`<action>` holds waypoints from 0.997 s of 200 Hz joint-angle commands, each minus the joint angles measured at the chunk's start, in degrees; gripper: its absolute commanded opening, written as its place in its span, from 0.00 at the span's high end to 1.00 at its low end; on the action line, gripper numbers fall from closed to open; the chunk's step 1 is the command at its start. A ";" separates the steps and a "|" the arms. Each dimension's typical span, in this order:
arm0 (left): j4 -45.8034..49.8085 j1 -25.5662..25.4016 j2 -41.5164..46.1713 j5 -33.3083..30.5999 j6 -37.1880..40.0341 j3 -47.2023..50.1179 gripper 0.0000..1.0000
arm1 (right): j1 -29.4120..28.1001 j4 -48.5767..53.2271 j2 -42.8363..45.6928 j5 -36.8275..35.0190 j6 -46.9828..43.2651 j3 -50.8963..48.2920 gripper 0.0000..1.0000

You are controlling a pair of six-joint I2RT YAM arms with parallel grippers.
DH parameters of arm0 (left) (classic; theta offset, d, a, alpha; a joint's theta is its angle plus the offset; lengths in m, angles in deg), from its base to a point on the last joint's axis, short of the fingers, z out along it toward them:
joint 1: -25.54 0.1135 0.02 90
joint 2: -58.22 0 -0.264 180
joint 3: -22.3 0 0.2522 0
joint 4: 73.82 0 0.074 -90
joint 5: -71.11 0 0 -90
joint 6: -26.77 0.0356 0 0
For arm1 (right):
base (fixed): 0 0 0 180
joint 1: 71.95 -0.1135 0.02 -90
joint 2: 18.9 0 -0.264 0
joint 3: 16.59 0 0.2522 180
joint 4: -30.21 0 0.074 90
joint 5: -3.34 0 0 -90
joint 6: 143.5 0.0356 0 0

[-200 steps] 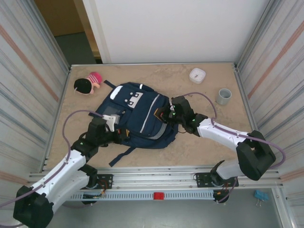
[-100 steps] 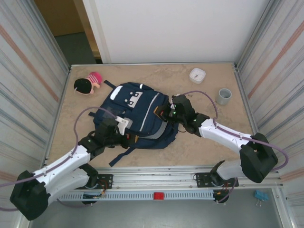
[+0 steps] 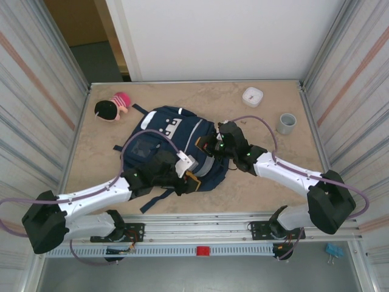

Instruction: Pack the student bag

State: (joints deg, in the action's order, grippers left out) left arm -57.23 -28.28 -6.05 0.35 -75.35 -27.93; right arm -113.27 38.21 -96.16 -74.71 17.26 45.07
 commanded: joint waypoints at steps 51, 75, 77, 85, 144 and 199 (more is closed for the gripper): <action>9.30 -0.76 12.86 -27.18 33.40 1.07 0.29 | 3.91 0.62 4.26 7.07 -8.01 2.48 1.00; 8.85 -0.80 12.87 -31.31 45.80 4.78 0.27 | 4.35 2.29 3.71 9.19 -9.04 4.27 1.00; 9.12 -0.83 12.77 -31.45 46.45 4.88 0.27 | 4.41 2.45 3.69 9.16 -9.23 4.34 1.00; 10.48 -0.81 12.28 -31.55 48.48 5.02 0.24 | 4.45 3.24 3.65 9.37 -9.81 4.79 1.00; 6.61 -0.74 10.47 -35.75 54.72 7.67 0.26 | 5.28 4.43 2.26 12.11 -9.20 6.65 1.00; -4.67 -0.93 17.64 -28.11 56.87 16.46 0.41 | 6.25 5.73 0.57 13.43 -6.95 7.94 1.00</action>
State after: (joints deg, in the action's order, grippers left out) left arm -56.90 -28.96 9.27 -31.12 -20.90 -14.14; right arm -108.11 46.27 -95.61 -63.13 9.15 49.18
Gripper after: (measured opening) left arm 0.602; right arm 0.068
